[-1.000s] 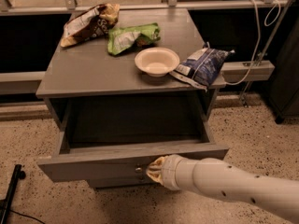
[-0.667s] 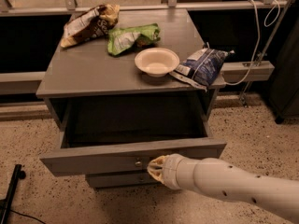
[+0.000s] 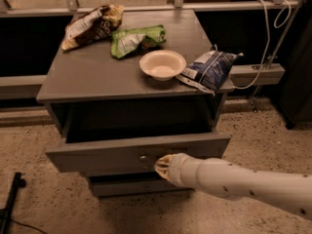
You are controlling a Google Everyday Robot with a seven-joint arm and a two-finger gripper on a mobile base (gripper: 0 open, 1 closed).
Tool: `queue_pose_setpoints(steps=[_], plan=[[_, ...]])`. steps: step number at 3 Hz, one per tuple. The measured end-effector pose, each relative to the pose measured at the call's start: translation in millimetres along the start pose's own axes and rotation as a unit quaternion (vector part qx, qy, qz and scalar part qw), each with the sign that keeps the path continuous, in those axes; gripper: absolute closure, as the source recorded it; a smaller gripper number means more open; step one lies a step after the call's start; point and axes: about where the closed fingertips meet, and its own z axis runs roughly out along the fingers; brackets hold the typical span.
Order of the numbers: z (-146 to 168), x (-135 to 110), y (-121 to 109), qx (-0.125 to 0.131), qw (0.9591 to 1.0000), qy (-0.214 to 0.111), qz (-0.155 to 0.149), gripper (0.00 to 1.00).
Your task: Close top drawer
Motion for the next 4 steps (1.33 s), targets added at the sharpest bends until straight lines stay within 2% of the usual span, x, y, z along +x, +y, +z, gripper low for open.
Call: queue_pose_setpoints(steps=[1,3,4], plan=[[0.1,0.0,-0.1,0.000,1.0000,0.000,0.000,1.00],[32.5,2.8,-26.9,0.011,0.9998,-0.018,0.004,1.00],[32.3,2.8,-26.7,0.011,0.9998,-0.018,0.004,1.00]])
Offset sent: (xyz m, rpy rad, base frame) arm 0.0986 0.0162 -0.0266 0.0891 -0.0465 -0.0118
